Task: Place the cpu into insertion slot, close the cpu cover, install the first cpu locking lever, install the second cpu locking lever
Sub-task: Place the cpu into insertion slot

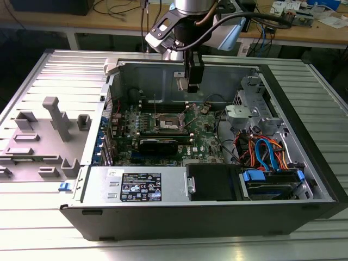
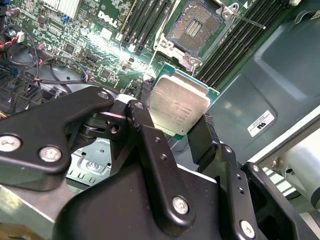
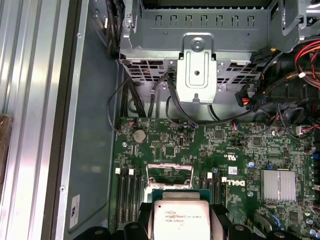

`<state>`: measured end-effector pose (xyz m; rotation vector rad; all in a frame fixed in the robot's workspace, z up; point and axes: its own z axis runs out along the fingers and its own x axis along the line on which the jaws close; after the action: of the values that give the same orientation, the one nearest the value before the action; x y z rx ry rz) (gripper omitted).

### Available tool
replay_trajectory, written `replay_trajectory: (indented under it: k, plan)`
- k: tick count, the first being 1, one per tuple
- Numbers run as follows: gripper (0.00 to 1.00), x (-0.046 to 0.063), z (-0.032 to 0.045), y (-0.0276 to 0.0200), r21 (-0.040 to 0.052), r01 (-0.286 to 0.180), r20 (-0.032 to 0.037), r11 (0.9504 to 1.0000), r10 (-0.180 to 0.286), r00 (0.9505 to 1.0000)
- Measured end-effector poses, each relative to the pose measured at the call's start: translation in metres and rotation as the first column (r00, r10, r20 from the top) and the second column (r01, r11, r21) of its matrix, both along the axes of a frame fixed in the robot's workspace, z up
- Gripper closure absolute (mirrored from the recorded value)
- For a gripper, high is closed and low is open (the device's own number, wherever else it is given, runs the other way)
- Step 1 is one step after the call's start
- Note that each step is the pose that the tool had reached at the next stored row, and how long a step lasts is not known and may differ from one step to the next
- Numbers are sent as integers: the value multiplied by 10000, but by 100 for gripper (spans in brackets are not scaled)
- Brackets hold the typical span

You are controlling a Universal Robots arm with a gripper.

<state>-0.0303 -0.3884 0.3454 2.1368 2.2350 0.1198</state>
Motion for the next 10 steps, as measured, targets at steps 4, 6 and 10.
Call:
replay_trajectory:
  k: [4, 6, 10]
  plan:
    - [46, 0, -15, -1, -1, 0, -1, 10000, 0, 10000]
    - [46, 0, -26, -1, -1, 0, -1, 10000, 0, 10000]
    - [46, 0, -39, -4, 1, 1, 0, 10000, -1, 10000]
